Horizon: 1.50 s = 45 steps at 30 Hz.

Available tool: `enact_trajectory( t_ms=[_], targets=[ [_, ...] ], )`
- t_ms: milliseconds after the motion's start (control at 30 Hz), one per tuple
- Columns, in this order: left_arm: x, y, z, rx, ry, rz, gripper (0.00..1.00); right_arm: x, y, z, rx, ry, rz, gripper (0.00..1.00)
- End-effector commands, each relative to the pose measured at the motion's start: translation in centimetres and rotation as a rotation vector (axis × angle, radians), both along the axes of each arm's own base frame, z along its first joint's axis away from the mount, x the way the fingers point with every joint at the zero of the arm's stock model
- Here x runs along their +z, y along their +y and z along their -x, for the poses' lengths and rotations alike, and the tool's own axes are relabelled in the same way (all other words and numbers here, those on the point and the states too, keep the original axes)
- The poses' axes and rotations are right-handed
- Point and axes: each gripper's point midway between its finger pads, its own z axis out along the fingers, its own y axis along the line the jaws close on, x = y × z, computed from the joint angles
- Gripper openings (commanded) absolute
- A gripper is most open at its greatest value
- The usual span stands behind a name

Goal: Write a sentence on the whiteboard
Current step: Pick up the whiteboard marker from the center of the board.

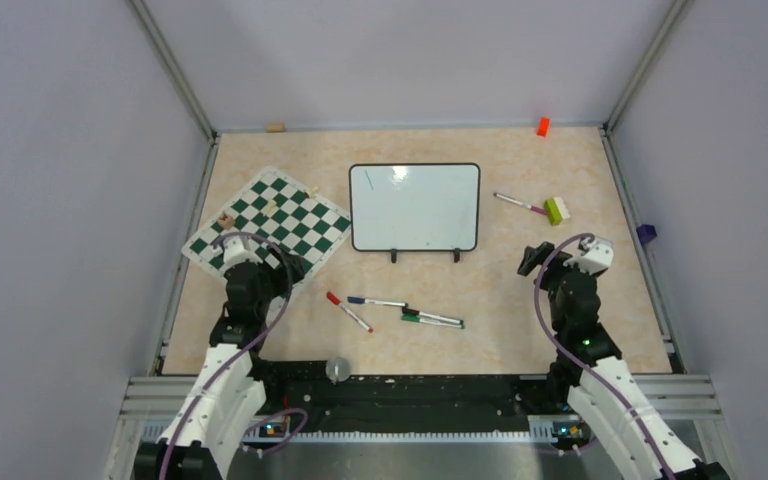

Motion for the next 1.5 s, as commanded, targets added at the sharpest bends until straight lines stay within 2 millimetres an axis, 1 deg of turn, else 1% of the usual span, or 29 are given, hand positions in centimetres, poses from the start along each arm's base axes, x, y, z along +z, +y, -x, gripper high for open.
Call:
enact_trajectory(
  t_ms=[0, 100, 167, 267, 367, 433, 533, 633, 667, 767, 833, 867, 900, 933, 1000, 1067, 1133, 1233, 1400, 1467],
  targets=[
    [2.5, -1.9, -1.1, -0.103, -0.071, 0.030, 0.96, 1.6, -0.5, -0.4, -0.043, -0.033, -0.021, 0.94],
    [2.4, -2.6, -1.0, -0.145, -0.066, 0.035, 0.96, 1.5, -0.6, -0.4, -0.051, -0.023, -0.022, 0.95],
    [2.5, -2.8, -1.0, -0.161, -0.073, 0.036, 0.96, 1.4, -0.6, -0.4, -0.051, -0.020, -0.021, 0.96],
    [2.5, -3.0, -0.8, -0.177, -0.082, 0.035, 0.96, 1.4, -0.7, -0.4, -0.058, -0.017, -0.021, 0.99],
    [2.6, -3.3, -0.7, -0.193, -0.096, 0.037, 0.96, 1.2, -0.8, -0.4, -0.070, 0.007, -0.022, 0.99],
    [2.9, -3.6, -0.6, -0.215, -0.112, 0.038, 0.96, 0.9, -0.1, -0.3, -0.037, 0.048, -0.038, 0.99],
    [3.1, -4.1, -0.5, -0.245, -0.131, 0.038, 0.95, 0.5, 1.5, -0.3, 0.033, 0.143, -0.072, 0.99],
    [3.2, -4.4, -0.5, -0.264, -0.140, 0.039, 0.95, -0.2, 3.8, -0.2, 0.140, 0.260, -0.101, 0.99],
    [3.2, -4.4, -0.5, -0.266, -0.141, 0.040, 0.95, -0.5, 4.8, -0.2, 0.197, 0.296, -0.106, 0.99],
    [3.1, -4.5, -0.5, -0.270, -0.138, 0.041, 0.95, -0.5, 8.3, -0.1, 0.395, 0.370, -0.133, 0.98],
    [3.2, -4.6, -0.5, -0.275, -0.140, 0.043, 0.95, -0.5, 10.0, -0.1, 0.483, 0.402, -0.133, 0.96],
    [3.2, -4.6, -0.5, -0.277, -0.140, 0.044, 0.95, -0.2, 10.8, -0.1, 0.522, 0.399, -0.118, 0.93],
    [3.2, -4.6, -0.5, -0.278, -0.141, 0.044, 0.95, 0.0, 12.1, 0.3, 0.581, 0.392, -0.089, 0.87],
    [3.2, -4.7, -0.5, -0.281, -0.141, 0.044, 0.95, 0.1, 12.9, 0.5, 0.611, 0.388, -0.063, 0.85],
    [3.2, -4.7, -0.5, -0.284, -0.143, 0.044, 0.95, 0.2, 14.8, 1.2, 0.672, 0.382, -0.013, 0.83],
    [3.2, -4.8, -0.5, -0.286, -0.144, 0.046, 0.95, 0.1, 16.5, 2.0, 0.726, 0.387, 0.030, 0.78],
    [3.1, -4.8, -0.6, -0.285, -0.138, 0.046, 0.94, -0.4, 17.9, 2.8, 0.772, 0.408, 0.068, 0.72],
    [2.9, -4.8, -0.7, -0.281, -0.126, 0.052, 0.94, -1.4, 19.7, 4.2, 0.847, 0.434, 0.108, 0.70],
    [2.9, -4.9, -0.7, -0.287, -0.120, 0.055, 0.94, -2.9, 21.8, 6.0, 0.942, 0.477, 0.174, 0.65],
    [2.8, -4.9, -0.7, -0.290, -0.119, 0.057, 0.93, -3.3, 22.3, 6.5, 0.964, 0.489, 0.183, 0.60]
  ],
)
